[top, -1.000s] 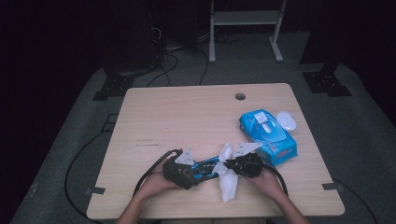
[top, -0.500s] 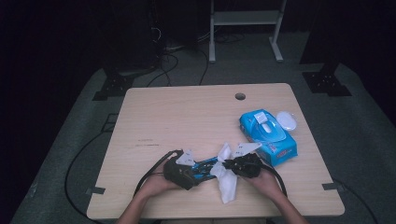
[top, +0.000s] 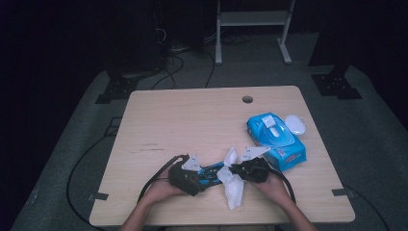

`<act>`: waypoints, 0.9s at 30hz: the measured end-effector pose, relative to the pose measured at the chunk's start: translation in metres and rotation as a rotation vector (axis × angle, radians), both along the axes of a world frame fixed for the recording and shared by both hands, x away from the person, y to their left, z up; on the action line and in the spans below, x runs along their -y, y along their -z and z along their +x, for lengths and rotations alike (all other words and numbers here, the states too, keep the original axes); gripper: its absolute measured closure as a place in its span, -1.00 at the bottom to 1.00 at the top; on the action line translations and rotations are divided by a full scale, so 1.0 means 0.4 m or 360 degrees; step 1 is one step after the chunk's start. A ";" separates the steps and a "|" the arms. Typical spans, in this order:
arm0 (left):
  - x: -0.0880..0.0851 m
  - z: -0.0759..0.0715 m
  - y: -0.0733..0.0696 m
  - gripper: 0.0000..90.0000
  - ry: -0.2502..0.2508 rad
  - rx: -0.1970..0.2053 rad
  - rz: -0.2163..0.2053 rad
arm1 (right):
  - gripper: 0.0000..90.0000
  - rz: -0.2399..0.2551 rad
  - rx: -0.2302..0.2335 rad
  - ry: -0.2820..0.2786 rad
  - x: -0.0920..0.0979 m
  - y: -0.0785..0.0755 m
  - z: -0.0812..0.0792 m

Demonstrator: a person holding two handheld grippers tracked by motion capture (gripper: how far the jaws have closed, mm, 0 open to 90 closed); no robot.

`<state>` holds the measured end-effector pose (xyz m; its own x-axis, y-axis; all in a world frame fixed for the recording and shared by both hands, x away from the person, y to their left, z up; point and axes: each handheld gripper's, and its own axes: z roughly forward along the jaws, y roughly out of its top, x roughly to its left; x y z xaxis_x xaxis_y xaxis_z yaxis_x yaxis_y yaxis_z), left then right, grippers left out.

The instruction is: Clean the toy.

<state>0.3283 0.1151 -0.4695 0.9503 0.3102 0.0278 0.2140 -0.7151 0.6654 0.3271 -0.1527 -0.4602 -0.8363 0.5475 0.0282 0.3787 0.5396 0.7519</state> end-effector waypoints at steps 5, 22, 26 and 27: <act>0.000 0.000 0.002 -0.48 -0.0004 -0.0002 0.0008 | 0.86 0.0042 -0.0002 -0.0064 -0.026 -0.001 -0.016; 0.006 -0.001 0.003 -0.47 -0.0018 -0.0005 0.0017 | 0.86 -0.0017 -0.0006 0.0044 0.009 0.003 0.000; 0.011 -0.002 0.002 -0.47 -0.0018 -0.0002 0.0023 | 0.86 0.0054 -0.0015 -0.0086 -0.024 -0.004 -0.018; 0.010 -0.001 0.001 -0.47 -0.0014 -0.0003 0.0024 | 0.85 0.0026 0.0017 -0.0102 -0.034 -0.005 -0.025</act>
<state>0.3277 0.1110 -0.4700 0.9475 0.3182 0.0308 0.2216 -0.7230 0.6543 0.3172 -0.1393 -0.4584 -0.8698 0.4926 0.0276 0.3357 0.5500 0.7647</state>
